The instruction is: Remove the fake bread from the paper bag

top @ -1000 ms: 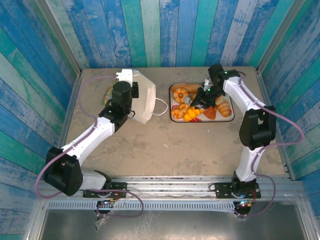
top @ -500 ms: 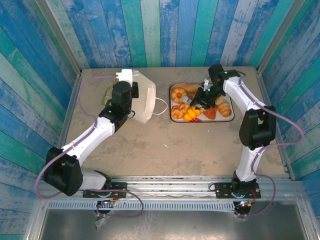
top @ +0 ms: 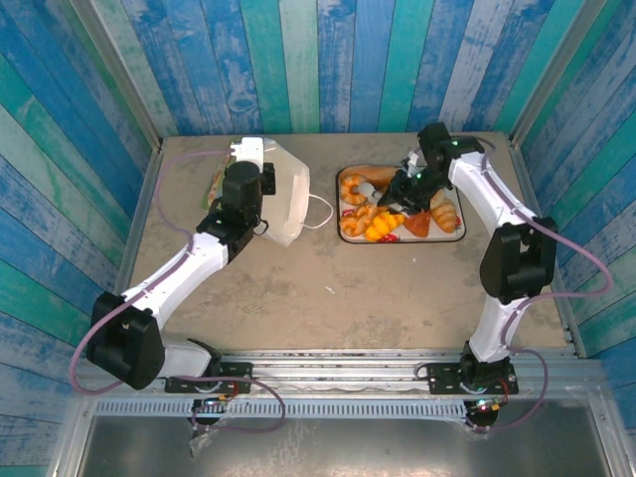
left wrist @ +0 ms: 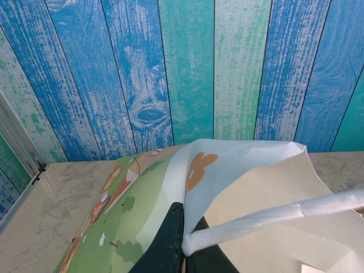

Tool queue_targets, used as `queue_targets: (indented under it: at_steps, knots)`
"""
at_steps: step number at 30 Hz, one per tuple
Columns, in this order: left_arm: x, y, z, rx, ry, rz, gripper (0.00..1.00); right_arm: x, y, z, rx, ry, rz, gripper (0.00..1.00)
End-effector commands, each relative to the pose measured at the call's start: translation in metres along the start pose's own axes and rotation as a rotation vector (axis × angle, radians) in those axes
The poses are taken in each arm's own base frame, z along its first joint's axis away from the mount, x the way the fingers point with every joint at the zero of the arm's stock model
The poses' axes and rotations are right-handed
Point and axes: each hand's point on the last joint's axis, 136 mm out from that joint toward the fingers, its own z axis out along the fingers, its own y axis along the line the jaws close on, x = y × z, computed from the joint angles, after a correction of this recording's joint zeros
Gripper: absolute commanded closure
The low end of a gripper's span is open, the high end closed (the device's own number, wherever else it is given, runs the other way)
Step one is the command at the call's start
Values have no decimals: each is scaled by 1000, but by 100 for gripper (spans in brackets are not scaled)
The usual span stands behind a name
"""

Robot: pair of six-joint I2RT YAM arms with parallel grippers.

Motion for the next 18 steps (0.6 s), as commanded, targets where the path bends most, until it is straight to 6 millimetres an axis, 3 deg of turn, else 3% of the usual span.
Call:
queue_targets:
  at_steps: [1,10,18]
  knots:
    - [-5,1,2,-7,-18,-5,100,11,5,-20,-11,-27,-8,59]
    - [-9,0,4,-7,-1,-29,100,30,7,-46,-5,-100,-44,65]
    - [-31,-9,4,49,25,-116,99,58,-9,-71,50,-207,-88,67]
